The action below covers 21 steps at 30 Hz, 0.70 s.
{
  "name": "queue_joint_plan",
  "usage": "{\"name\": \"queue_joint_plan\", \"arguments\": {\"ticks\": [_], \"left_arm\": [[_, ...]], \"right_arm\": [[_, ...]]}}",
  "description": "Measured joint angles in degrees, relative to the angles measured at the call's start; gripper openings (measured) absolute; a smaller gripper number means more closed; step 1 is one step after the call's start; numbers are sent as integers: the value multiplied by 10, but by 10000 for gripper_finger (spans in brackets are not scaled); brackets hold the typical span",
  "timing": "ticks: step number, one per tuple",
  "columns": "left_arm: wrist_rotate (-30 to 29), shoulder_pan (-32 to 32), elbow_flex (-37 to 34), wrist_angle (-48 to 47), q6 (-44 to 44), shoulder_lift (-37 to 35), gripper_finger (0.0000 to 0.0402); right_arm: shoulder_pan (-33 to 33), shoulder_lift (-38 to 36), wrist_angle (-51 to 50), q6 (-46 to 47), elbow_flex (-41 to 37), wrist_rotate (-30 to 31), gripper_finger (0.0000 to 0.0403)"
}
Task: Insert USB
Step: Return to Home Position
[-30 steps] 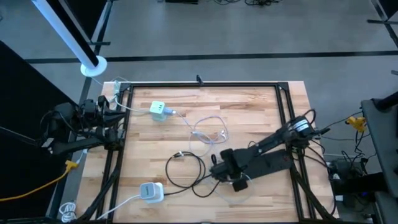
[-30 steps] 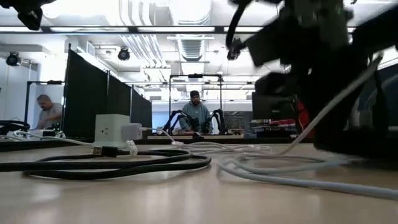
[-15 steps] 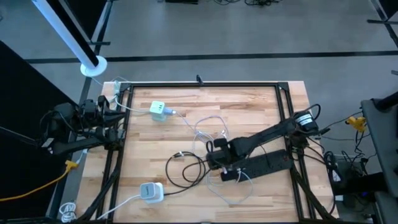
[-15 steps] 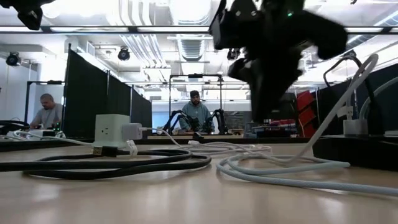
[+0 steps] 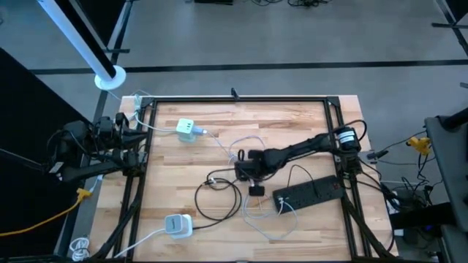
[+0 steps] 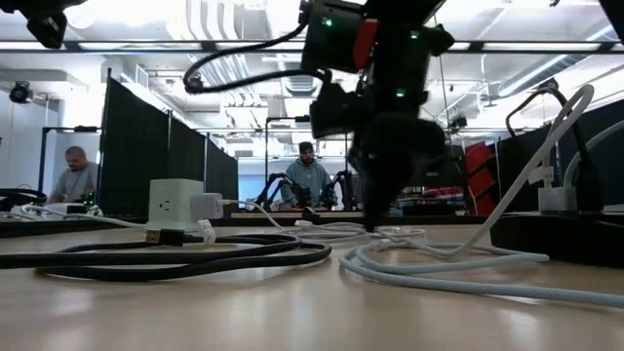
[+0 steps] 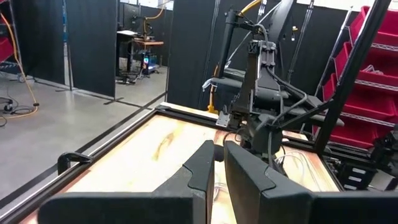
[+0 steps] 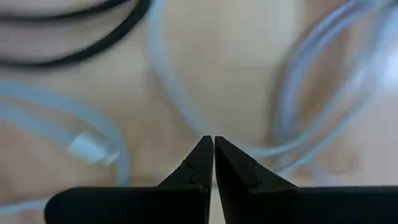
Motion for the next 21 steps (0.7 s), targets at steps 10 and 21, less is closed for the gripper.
{"name": "queue_joint_plan", "arguments": {"ticks": [10,21], "left_arm": [[2,0,-2,-20,20,0,25],[1,0,-4,-20,1,2,25]], "right_arm": [[63,-45,-114,-5,0,-9,0],[-39,8,20,-8,-8,21,0]]}}
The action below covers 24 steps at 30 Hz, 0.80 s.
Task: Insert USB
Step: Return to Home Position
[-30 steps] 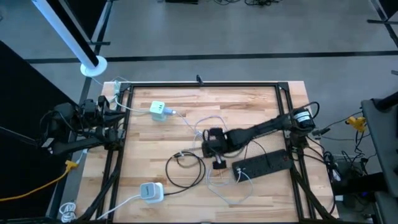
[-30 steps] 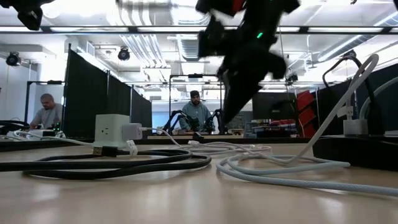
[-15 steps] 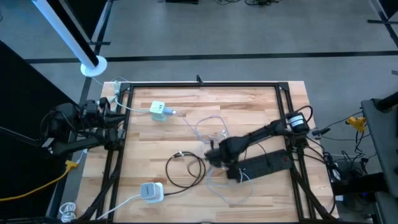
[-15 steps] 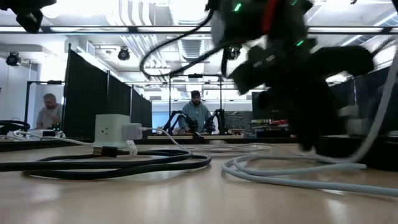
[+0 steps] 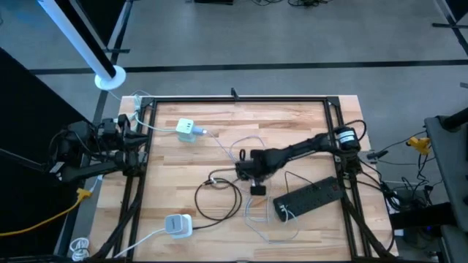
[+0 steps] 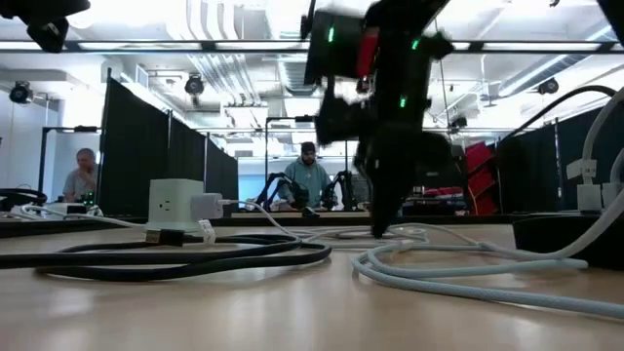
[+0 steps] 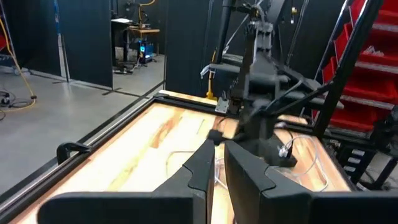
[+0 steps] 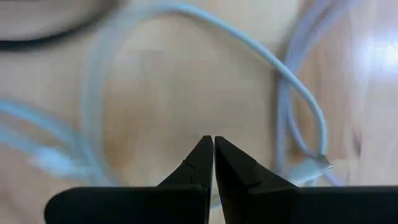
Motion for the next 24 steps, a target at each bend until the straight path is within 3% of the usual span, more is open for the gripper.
{"name": "queue_joint_plan", "arguments": {"ticks": [6,8,11,15,19,24], "left_arm": [[3,0,2,-1,-10,-2,25],[4,0,2,0,-2,-2,25],[4,0,2,0,7,-1,25],[-2,0,2,4,8,0,25],[-3,0,1,6,-4,1,25],[-3,0,1,6,-22,0,25]], "right_arm": [[5,-11,-193,-14,-4,-31,0],[-2,-25,-196,-16,6,-15,0],[-20,-50,-174,-17,25,12,0],[-53,-58,-9,-23,23,9,0],[-88,-33,133,-41,21,-65,0],[-108,10,132,-98,19,-140,0]]}}
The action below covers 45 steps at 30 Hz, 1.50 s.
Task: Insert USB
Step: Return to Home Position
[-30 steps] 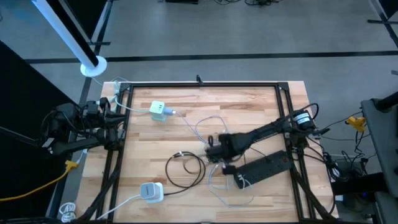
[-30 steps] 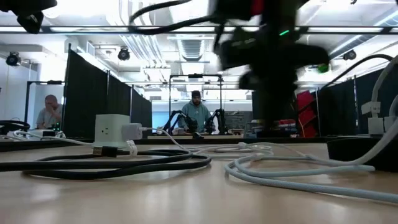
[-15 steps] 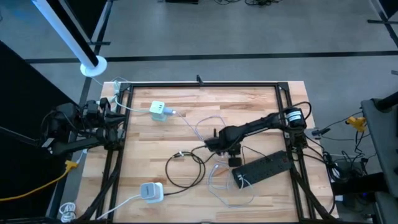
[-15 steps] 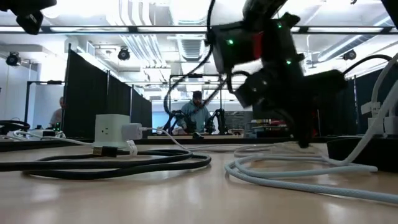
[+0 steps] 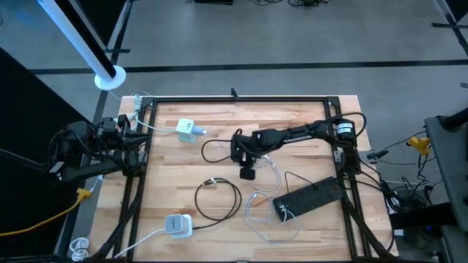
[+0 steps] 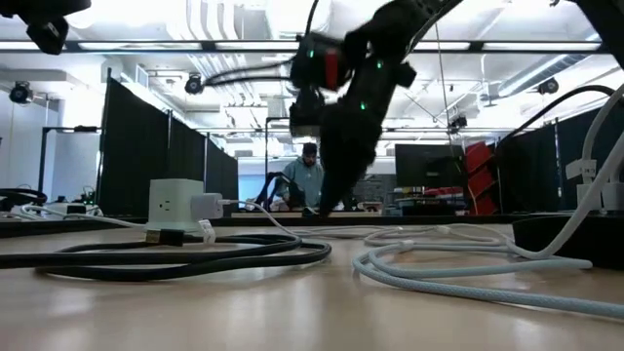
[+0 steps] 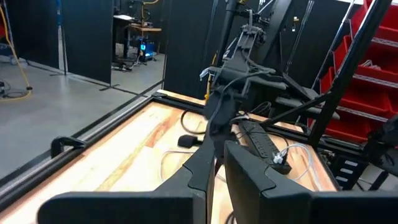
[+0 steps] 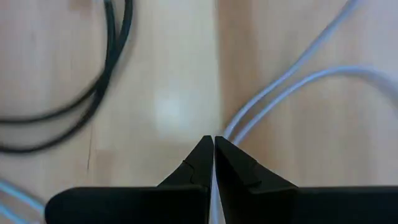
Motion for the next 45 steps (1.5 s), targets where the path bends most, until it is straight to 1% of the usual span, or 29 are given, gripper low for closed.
{"name": "queue_joint_plan", "arguments": {"ticks": [4,6,11,15,18,19,20,22,24,25,26,30,32,33,35,37,38,39,42,45], "left_arm": [[0,0,0,-2,0,0,25],[-2,0,0,-1,0,0,25],[-2,0,0,-2,-2,0,25],[-2,0,0,-2,-3,0,25],[-2,0,0,-1,-8,0,25],[-2,0,0,-2,-8,0,25],[-2,0,0,-2,-8,0,25],[-2,0,0,-2,-7,0,25],[-2,0,0,-2,-7,0,25],[-2,0,0,-2,-7,0,25],[-2,0,0,-2,-7,0,25],[-1,0,0,-4,-2,0,25],[1,0,0,-13,-3,0,25],[3,0,0,-16,-7,0,25],[15,0,0,-26,-16,-1,25],[24,0,0,-30,-17,-3,25],[24,0,0,-30,-17,-3,25],[24,0,0,-33,-15,-3,25],[24,0,-2,-28,7,-3,25],[17,0,-12,-33,26,-3,25]], "right_arm": [[-18,32,-2,-49,1,-71,0],[-27,42,-3,-68,3,-81,0],[-67,53,-29,-128,4,-76,0],[-122,42,-55,-167,2,-65,0],[-160,26,-65,-178,1,-36,0],[-171,21,-68,-185,1,-17,0],[-181,15,-73,-191,0,7,0],[-200,2,-86,-210,0,90,0],[-222,-11,-96,-223,-1,152,0],[-232,-19,-101,-223,-1,174,0],[-241,-29,-104,-217,-1,178,0],[-255,-72,-132,-190,-1,157,0],[-251,-98,-143,-193,-2,124,0],[-248,-112,-145,-191,-4,97,0],[-244,-142,-144,-182,-14,9,0],[-239,-176,-136,-154,-35,-80,0],[-238,-194,-132,-136,-49,-110,0],[-233,-213,-131,-120,-64,-127,0],[-215,-289,-110,-70,-125,-148,0],[-185,-384,-42,8,-210,-156,0]]}}
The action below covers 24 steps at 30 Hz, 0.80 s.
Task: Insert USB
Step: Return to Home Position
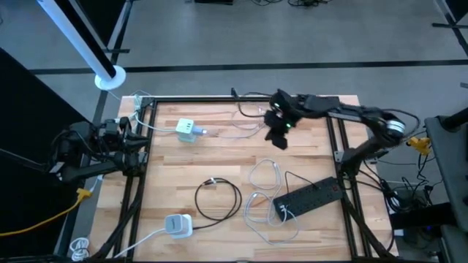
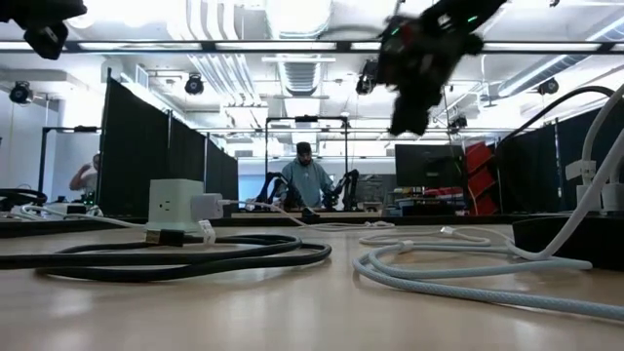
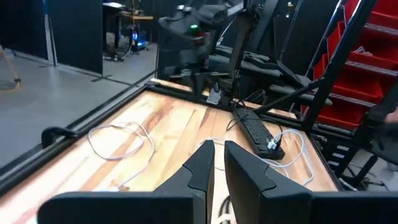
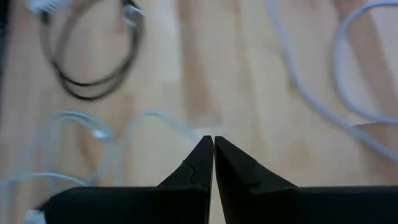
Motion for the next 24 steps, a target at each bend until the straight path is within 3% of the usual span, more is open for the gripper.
{"name": "queue_joint_plan", "arguments": {"ticks": [4,9,12,15,18,24], "left_arm": [[-15,0,-9,-30,-33,5,25],[-15,0,-13,-34,-41,16,25],[-15,0,-14,-27,-48,18,25],[-28,0,-19,4,-116,20,25],[-30,0,-39,78,-115,20,25],[1,0,-105,221,-41,15,25]], "right_arm": [[57,-149,189,142,-126,20,0],[155,-308,421,250,-265,168,0],[216,-375,468,259,-321,273,0],[263,-415,475,240,-354,343,0],[294,-437,515,195,-389,361,0],[306,-471,741,165,-502,322,0]]}}
